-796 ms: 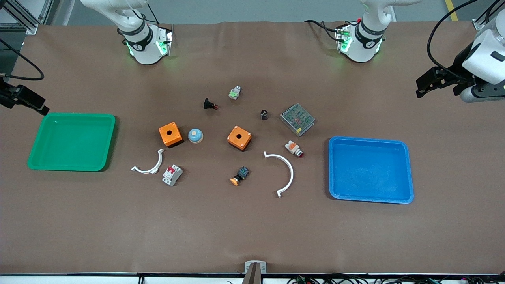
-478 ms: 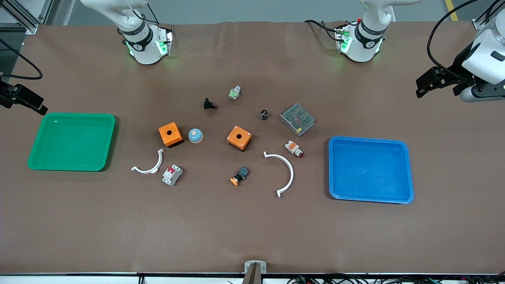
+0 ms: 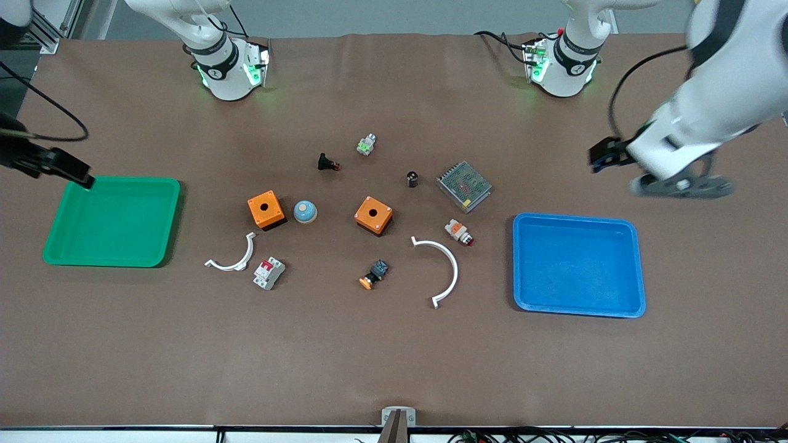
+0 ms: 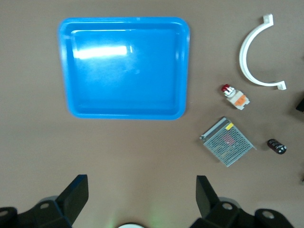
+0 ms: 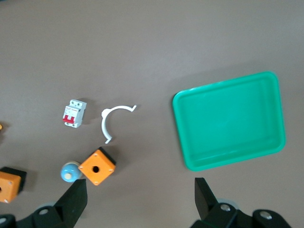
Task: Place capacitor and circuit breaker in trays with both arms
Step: 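Reach the right gripper to the breaker while the left gripper reaches the capacitor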
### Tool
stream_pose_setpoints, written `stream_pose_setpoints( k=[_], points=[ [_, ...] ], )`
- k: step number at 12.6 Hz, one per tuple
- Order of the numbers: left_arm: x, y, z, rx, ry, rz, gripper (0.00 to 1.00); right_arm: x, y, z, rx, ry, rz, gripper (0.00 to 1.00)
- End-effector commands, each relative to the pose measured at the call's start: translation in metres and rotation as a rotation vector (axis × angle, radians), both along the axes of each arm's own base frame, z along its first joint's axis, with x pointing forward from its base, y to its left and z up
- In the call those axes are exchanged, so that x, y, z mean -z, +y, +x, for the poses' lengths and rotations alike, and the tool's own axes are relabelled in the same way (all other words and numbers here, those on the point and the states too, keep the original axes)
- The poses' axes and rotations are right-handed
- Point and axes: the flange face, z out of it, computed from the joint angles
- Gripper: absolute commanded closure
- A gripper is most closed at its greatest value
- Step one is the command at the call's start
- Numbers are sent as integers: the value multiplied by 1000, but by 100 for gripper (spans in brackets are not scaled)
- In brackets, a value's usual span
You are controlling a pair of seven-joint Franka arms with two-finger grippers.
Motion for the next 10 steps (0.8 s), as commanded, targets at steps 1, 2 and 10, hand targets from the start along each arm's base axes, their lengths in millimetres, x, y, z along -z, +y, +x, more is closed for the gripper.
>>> stream_pose_setpoints(
  k=[1, 2, 10],
  points=[
    [62, -59, -15, -12, -17, 9, 0, 49, 60, 20, 193, 65, 8, 0],
    [87, -84, -26, -86, -41, 14, 0, 77, 77, 31, 272, 79, 41, 0],
    [280, -293, -133, -540, -114, 78, 1, 318, 179, 73, 406, 58, 69, 0]
  ],
)
